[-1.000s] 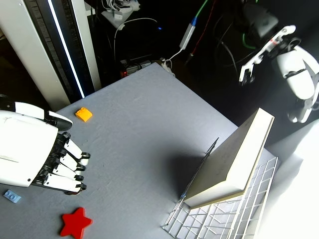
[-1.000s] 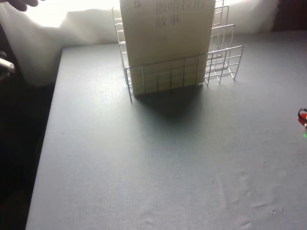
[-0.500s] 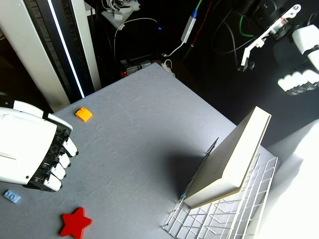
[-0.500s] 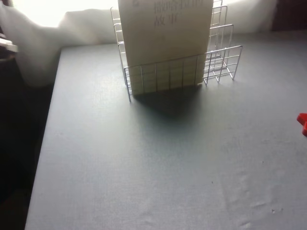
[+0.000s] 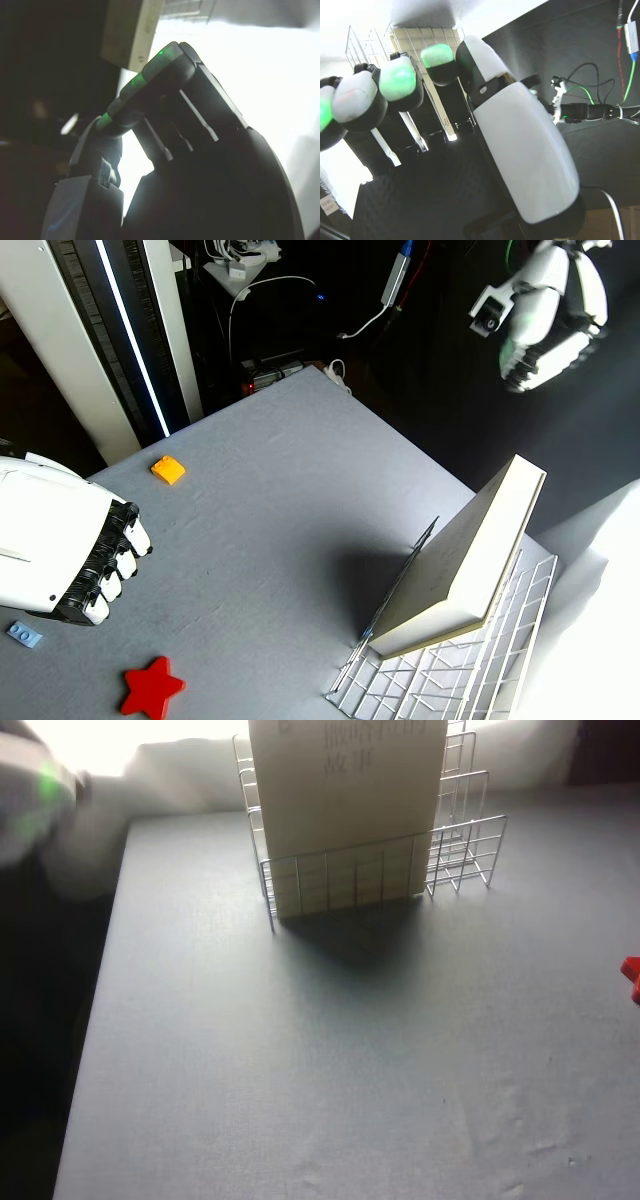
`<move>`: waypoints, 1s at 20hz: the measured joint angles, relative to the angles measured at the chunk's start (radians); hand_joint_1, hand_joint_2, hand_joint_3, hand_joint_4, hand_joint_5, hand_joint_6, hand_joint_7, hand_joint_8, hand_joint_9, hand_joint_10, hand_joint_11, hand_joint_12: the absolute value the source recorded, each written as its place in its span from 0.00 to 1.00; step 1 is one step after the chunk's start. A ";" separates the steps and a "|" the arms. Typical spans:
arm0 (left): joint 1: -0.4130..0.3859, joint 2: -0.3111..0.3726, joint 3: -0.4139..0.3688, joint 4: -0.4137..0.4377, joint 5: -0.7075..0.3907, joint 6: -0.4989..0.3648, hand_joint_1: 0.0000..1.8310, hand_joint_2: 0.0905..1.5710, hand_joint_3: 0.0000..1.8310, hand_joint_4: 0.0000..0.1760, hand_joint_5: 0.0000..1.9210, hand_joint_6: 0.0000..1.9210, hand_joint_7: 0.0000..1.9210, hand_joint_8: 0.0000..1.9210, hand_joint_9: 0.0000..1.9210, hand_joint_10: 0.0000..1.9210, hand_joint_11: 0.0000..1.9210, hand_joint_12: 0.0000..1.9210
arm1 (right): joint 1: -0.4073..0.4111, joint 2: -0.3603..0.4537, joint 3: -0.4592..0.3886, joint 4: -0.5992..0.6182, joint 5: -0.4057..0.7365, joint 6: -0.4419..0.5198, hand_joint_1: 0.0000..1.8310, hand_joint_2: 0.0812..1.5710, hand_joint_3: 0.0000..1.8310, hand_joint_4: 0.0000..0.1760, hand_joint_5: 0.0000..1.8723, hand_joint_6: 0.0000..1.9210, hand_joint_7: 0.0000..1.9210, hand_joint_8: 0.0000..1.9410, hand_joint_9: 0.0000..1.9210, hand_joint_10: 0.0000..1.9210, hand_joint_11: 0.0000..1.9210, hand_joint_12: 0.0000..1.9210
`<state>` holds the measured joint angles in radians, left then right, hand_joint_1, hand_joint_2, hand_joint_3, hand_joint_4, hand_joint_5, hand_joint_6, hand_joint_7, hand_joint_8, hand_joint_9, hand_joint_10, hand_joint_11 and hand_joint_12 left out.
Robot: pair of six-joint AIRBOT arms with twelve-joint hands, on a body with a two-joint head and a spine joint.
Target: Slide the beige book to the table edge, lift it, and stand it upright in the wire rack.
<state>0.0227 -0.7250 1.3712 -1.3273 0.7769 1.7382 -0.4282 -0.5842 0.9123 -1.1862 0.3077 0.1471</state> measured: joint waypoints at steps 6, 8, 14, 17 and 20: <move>-0.010 0.117 -0.174 0.170 0.074 0.361 0.27 0.95 0.00 0.00 0.53 1.00 0.60 1.00 0.61 1.00 0.58 1.00 | 0.000 0.000 0.000 0.000 -0.004 0.000 0.18 0.96 0.00 0.00 0.52 1.00 0.60 1.00 0.62 1.00 0.63 1.00; -0.085 0.132 -0.221 0.328 0.120 0.325 0.26 0.95 0.00 0.00 0.52 1.00 0.59 1.00 0.60 1.00 0.58 1.00 | 0.000 0.000 0.000 0.000 -0.004 0.000 0.23 0.94 0.00 0.00 0.52 1.00 0.60 1.00 0.62 1.00 0.62 1.00; -0.113 0.142 -0.250 0.394 0.115 0.314 0.31 0.93 0.00 0.00 0.52 1.00 0.57 1.00 0.58 1.00 0.55 1.00 | 0.000 0.001 0.000 0.000 -0.006 0.000 0.19 0.95 0.00 0.00 0.52 1.00 0.59 1.00 0.61 1.00 0.62 1.00; -0.112 0.143 -0.250 0.390 0.116 0.315 0.32 0.93 0.00 0.00 0.51 1.00 0.57 1.00 0.59 1.00 0.58 1.00 | 0.000 0.000 0.000 0.000 -0.002 0.000 0.25 0.92 0.00 0.00 0.51 1.00 0.57 1.00 0.60 1.00 0.62 1.00; -0.126 0.143 -0.250 0.389 0.117 0.310 0.29 0.94 0.00 0.00 0.51 1.00 0.58 1.00 0.60 1.00 0.59 1.00 | 0.000 0.000 0.000 0.000 -0.002 0.000 0.19 0.95 0.01 0.00 0.51 1.00 0.57 1.00 0.60 1.00 0.63 1.00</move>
<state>-0.1032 -0.5819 1.1210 -0.9386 0.8936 2.0483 -0.4282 -0.5842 0.9127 -1.1862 0.3054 0.1467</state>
